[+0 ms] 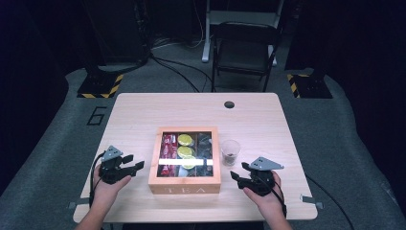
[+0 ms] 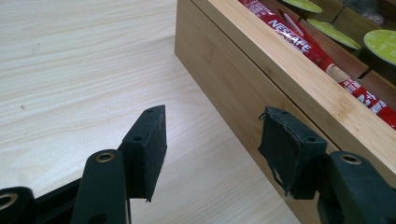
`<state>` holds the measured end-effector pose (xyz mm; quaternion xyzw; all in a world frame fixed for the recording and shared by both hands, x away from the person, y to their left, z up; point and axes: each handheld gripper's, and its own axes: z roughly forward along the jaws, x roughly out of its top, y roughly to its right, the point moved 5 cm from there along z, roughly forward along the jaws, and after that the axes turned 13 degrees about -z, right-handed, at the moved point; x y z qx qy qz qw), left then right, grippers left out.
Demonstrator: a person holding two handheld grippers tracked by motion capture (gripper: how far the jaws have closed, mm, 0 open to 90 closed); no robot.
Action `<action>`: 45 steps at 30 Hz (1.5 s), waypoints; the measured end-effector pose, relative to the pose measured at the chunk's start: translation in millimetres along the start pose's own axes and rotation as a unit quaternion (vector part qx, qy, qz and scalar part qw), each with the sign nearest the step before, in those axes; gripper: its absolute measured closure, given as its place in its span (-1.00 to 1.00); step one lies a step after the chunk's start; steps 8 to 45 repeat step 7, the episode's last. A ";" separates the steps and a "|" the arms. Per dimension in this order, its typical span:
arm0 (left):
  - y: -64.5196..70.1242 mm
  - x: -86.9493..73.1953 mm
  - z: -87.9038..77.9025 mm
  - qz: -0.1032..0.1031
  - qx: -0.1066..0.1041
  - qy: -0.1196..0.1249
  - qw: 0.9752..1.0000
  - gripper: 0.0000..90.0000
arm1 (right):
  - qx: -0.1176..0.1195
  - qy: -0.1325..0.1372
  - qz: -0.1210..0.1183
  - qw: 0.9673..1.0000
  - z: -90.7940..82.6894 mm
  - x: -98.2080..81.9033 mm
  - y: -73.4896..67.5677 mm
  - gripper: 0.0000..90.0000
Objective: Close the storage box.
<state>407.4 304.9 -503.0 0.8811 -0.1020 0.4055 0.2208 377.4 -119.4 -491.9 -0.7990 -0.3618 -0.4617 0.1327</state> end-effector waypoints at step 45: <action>0.6 0.3 3.9 0.004 0.005 -0.002 1.000 -0.07 | 0.002 -0.004 -0.003 1.000 -0.1 -2.8 -0.5 -0.09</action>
